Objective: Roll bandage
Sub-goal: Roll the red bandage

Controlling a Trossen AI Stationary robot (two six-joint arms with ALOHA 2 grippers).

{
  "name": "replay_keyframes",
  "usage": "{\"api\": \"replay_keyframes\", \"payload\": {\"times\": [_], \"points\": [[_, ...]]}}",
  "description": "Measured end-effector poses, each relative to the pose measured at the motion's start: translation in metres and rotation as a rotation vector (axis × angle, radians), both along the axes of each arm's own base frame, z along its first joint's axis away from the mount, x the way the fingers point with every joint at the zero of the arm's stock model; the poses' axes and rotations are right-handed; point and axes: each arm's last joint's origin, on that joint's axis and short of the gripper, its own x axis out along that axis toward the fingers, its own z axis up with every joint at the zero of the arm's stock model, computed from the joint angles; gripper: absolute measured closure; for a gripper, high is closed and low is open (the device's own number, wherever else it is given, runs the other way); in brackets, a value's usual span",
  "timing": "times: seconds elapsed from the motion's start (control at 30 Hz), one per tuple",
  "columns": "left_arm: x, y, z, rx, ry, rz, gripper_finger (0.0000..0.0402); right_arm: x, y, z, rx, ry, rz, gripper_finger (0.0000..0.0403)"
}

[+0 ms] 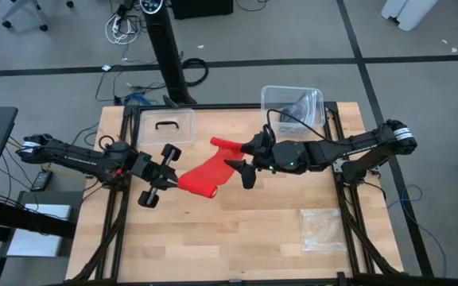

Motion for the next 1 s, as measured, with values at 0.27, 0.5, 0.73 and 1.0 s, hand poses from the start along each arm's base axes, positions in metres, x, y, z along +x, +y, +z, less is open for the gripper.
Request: {"api": "replay_keyframes", "payload": {"times": [0.27, 0.5, 0.73, 1.0], "points": [[0.001, 0.000, -0.002, 0.006, 0.017, 0.001, 0.0402, -0.003, 0.006, -0.009, 0.193, 0.047, 0.005, 0.0118], [0.002, 0.000, -0.007, 0.014, 0.075, 0.001, 0.0402, -0.007, 0.011, -0.017, 0.434, 0.108, 0.006, 0.0110], [0.004, -0.001, -0.011, 0.021, 0.122, 0.003, 0.0402, -0.017, 0.010, -0.034, 0.503, 0.272, -0.104, 0.0110], [0.013, -0.009, -0.025, 0.041, 0.219, -0.032, 0.0402, -0.016, 0.009, -0.051, 0.567, 0.242, -0.144, 0.0108]]}}
